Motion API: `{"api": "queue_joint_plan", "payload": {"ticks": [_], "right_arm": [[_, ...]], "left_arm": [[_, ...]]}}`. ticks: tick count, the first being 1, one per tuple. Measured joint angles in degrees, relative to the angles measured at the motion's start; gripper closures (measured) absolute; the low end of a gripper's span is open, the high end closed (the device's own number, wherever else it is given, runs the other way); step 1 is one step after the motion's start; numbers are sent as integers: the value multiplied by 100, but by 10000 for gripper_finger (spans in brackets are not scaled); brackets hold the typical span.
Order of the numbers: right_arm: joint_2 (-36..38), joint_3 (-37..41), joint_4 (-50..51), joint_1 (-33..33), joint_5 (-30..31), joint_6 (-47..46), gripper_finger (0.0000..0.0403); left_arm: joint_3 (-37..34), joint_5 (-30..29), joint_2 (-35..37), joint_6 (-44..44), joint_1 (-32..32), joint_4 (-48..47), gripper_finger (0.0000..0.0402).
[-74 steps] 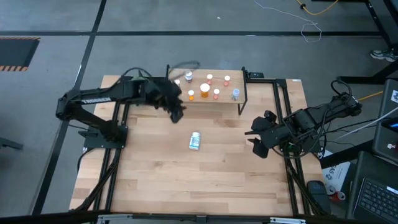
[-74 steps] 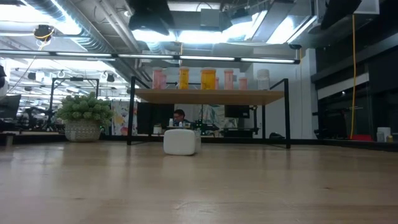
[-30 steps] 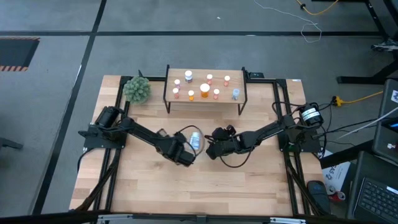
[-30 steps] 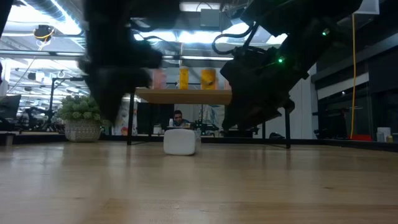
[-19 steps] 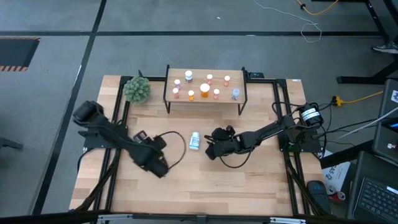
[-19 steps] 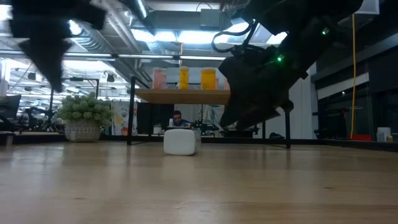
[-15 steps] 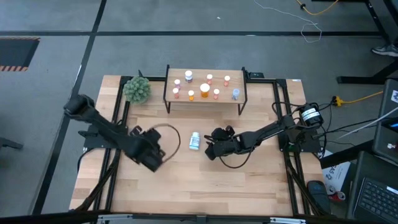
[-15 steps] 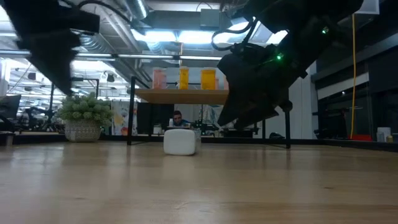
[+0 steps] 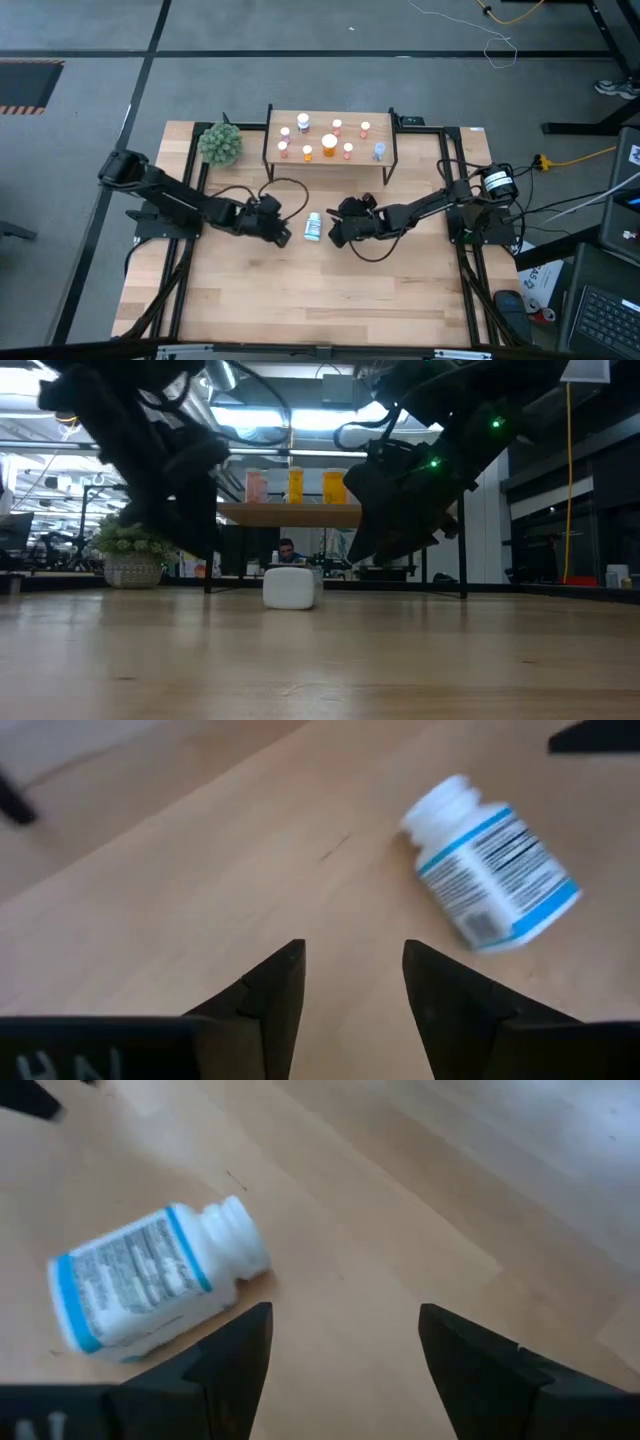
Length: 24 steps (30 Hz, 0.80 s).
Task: Pick and place medicine bottles onto shelf by color
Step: Put the white medicine bottle on the shelf
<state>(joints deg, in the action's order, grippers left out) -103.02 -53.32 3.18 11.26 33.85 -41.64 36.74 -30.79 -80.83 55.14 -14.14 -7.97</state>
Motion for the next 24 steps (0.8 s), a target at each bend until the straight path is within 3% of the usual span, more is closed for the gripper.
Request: {"api": "queue_joint_plan", "payload": {"ticks": [11,21,24], "right_arm": [[-660,0,-695,-10,251,159,148],[-868,-15,-1255,-46,246,334,148],[-868,-15,-1285,-110,162,392,148]], "left_arm": [[191,292,-934,-362,410,844,237],[200,312,-1029,-654,590,1134,237],[200,609,-1029,-754,715,1190,237]]}}
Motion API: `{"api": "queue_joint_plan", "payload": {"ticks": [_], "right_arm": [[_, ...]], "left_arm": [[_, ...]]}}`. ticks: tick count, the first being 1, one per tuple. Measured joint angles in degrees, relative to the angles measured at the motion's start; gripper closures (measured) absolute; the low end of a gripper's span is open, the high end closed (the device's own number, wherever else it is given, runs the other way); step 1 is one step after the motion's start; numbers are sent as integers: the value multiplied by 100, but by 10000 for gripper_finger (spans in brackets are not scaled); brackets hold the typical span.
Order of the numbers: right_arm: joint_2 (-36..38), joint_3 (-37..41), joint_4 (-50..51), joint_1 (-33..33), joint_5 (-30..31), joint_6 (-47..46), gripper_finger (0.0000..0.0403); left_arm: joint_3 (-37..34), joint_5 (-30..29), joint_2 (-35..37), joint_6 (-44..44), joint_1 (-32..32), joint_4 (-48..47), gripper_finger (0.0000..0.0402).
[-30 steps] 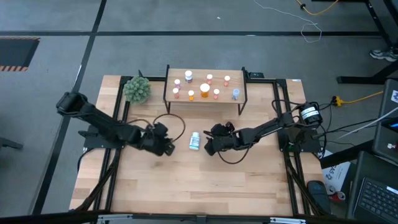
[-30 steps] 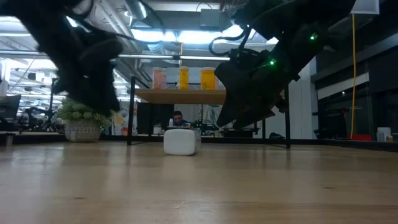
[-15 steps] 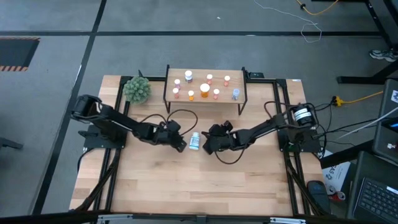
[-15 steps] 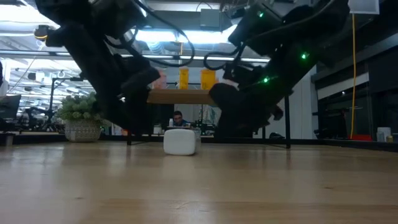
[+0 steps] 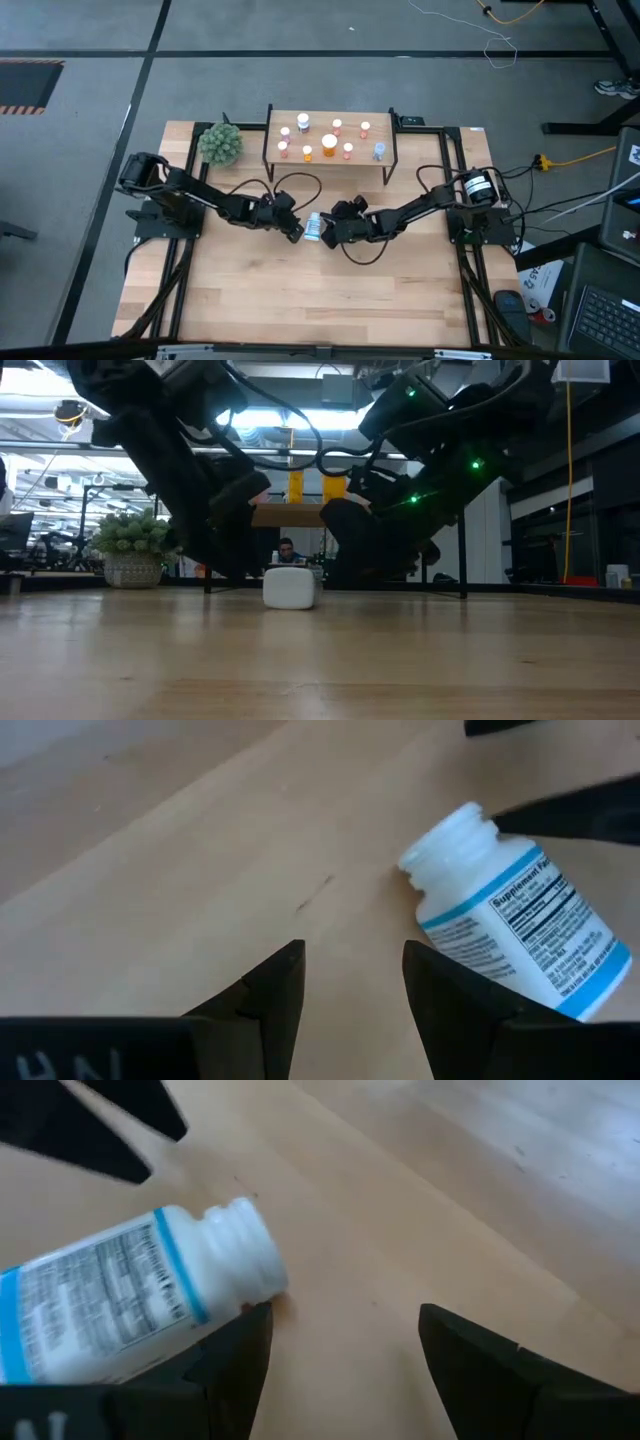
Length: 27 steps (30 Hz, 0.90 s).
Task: Pick and place medicine bottles onto shelf by color
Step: Put the white medicine bottle on the shelf
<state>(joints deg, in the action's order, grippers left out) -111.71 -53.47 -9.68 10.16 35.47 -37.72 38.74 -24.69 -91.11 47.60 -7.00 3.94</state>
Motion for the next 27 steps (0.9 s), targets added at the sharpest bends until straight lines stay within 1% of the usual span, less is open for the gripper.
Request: {"api": "queue_joint_plan", "payload": {"ticks": [6,9,11,15,20,27], "right_arm": [[-2,0,-29,-68,-104,71,148],[-4,0,-34,-68,-106,93,148],[-4,0,-25,-73,-108,276,148],[-4,0,-42,-76,-112,454,148],[-4,2,-268,-115,-194,569,148],[-4,17,-441,-149,-144,700,148]], "left_arm": [[-2,90,-123,-22,134,143,237],[-2,246,-222,-36,143,291,237],[-2,330,-336,-81,173,333,237],[-2,273,-485,-81,208,496,237],[9,326,-577,-306,271,883,237],[312,300,-581,-729,264,759,237]]}}
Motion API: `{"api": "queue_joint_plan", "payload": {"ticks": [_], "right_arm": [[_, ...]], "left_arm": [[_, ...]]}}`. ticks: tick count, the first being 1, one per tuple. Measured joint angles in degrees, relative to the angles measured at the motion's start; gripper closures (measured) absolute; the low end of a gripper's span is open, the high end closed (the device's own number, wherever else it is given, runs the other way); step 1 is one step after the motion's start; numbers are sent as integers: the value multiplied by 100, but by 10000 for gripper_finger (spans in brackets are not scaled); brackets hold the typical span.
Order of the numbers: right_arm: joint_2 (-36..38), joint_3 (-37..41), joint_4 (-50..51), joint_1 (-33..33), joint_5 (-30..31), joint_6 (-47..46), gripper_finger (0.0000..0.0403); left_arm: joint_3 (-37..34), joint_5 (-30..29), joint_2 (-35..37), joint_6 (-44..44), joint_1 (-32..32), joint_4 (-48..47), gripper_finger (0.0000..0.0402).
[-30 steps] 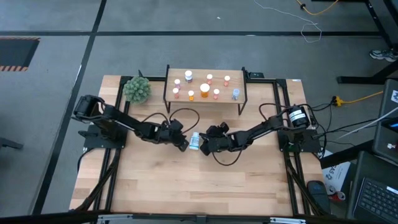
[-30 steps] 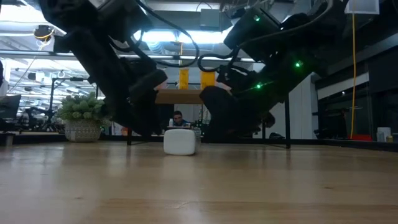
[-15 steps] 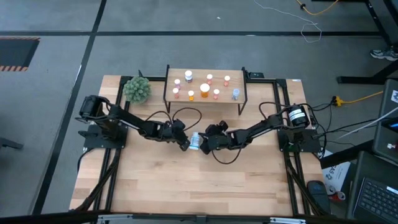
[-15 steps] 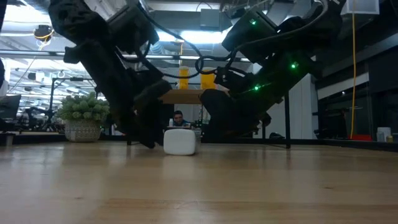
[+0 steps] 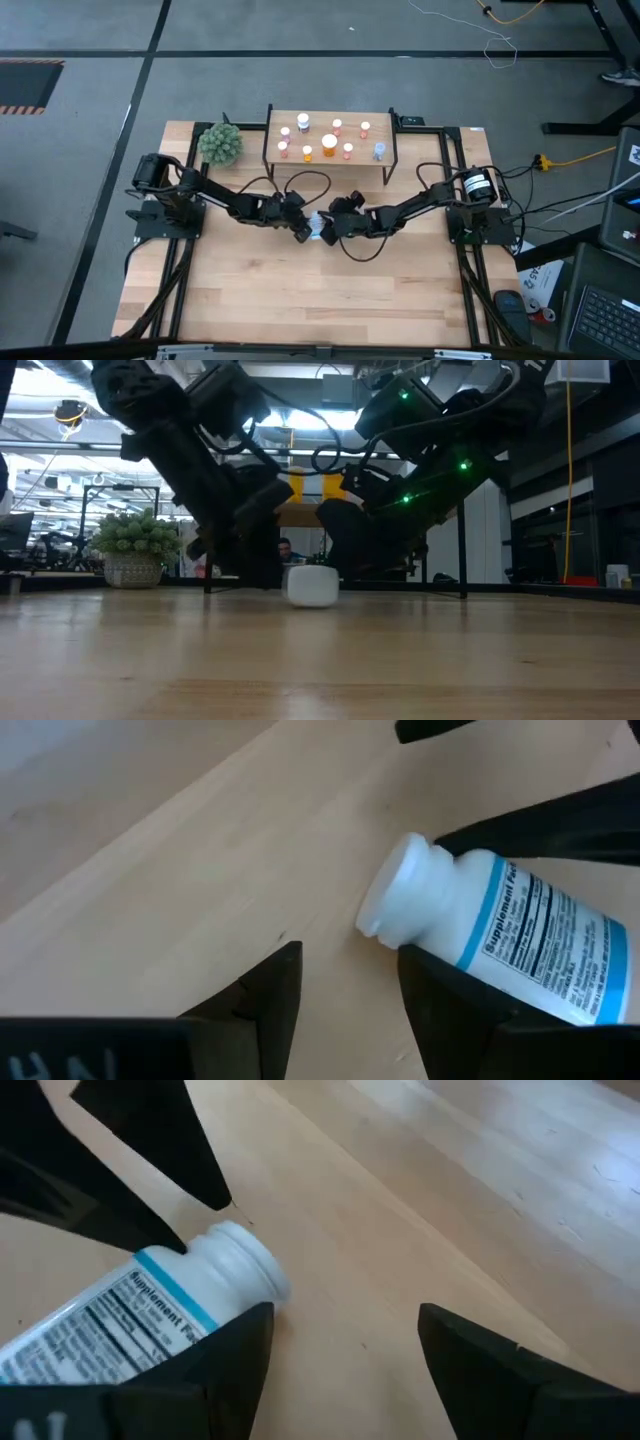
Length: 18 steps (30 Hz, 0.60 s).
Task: Pick and place medicine bottles onto shelf by color
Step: Put the white medicine bottle on the shelf
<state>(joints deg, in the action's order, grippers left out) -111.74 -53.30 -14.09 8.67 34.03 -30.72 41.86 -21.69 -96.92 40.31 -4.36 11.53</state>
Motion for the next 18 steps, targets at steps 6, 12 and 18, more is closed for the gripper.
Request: {"api": "queue_joint_plan", "payload": {"ticks": [6,12,18], "right_arm": [[-2,0,-24,0,-8,23,148],[-2,0,-83,0,-35,17,148],[-2,-2,-106,9,-48,18,148]], "left_arm": [[112,29,4,-60,-85,-56,237],[123,2,7,-60,-86,-161,237],[127,-19,17,-318,-86,-184,237]]}}
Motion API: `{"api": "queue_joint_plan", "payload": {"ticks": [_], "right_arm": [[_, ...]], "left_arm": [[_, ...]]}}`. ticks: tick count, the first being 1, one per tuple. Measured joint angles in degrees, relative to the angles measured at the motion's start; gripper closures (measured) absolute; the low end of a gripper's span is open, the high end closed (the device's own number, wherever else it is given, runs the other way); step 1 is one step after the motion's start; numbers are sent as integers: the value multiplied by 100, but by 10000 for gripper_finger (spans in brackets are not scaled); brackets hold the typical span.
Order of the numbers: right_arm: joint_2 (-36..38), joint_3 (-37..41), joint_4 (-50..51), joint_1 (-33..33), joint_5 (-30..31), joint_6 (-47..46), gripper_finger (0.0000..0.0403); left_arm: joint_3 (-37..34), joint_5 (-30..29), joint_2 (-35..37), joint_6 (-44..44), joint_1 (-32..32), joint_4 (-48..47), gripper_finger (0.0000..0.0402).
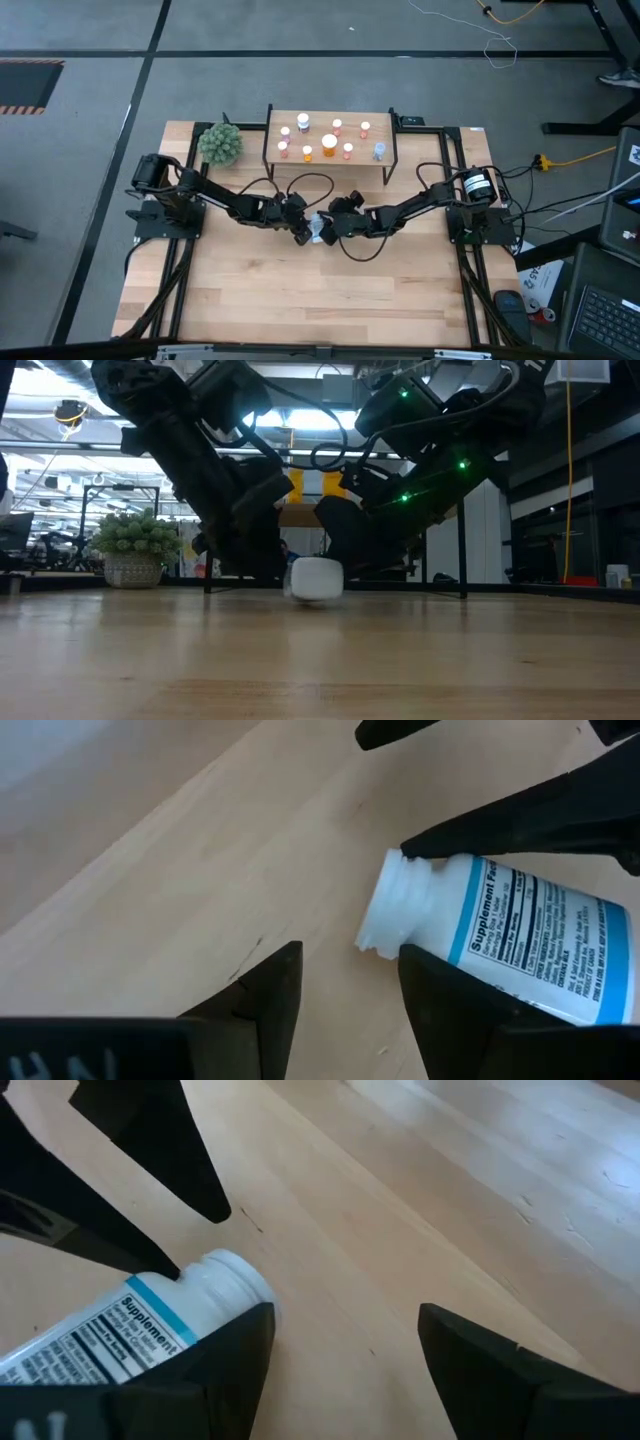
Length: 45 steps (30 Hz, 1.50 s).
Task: Pick and place medicine bottles onto shelf by color
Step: Put the white medicine bottle on the shelf
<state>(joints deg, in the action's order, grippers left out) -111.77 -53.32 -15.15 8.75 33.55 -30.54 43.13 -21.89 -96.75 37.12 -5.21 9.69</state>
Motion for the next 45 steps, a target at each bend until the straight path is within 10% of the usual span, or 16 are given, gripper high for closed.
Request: {"api": "queue_joint_plan", "payload": {"ticks": [17,45], "right_arm": [[1,-31,90,7,541,68,148],[0,-17,633,-15,-420,-969,148]], "left_arm": [[22,-492,7,149,192,-606,237],[7,-409,7,127,195,-627,237]]}}
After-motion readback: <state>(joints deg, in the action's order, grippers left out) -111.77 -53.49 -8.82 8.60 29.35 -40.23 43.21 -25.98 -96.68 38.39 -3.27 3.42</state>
